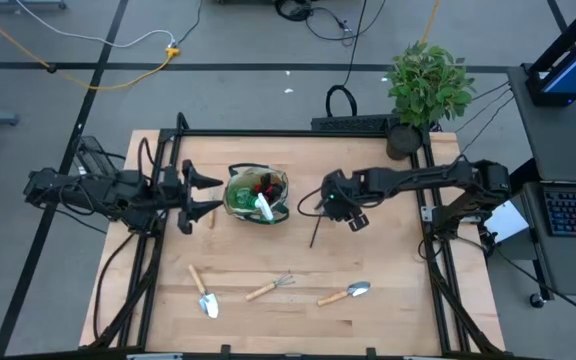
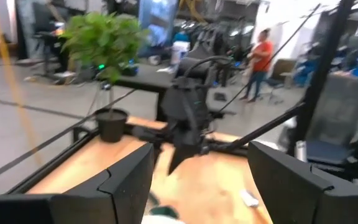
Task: Pick & Place Garden tools in Gardening bag
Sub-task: Put the green shear scissors into the gardening bag
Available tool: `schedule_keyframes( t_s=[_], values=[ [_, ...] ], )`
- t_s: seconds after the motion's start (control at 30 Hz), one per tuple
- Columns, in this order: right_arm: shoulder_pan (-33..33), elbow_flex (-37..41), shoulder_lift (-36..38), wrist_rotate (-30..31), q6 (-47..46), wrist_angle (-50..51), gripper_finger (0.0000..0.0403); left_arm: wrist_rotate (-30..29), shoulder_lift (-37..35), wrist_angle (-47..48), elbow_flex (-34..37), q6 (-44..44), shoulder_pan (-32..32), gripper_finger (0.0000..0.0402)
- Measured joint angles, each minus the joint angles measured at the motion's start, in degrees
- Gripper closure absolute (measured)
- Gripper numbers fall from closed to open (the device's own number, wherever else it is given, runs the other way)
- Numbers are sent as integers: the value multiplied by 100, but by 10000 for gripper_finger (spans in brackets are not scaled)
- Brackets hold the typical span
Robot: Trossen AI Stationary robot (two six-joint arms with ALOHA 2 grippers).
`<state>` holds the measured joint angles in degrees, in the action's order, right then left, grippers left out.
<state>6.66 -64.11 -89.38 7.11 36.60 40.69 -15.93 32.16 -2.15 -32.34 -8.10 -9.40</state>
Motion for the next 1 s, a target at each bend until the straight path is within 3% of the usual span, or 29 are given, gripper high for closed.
schedule_keyframes(
  t_s=[0.23,0.7,1.0],
  values=[
    [-1,368,0,-435,165,-419,198,-554,-58,236,0,0,1,135],
    [255,976,-57,-435,642,-1485,201,-567,-101,249,0,-1,1,135],
    [406,1008,-545,-437,782,-1994,202,-714,-101,243,0,-60,0,135]
  ],
)
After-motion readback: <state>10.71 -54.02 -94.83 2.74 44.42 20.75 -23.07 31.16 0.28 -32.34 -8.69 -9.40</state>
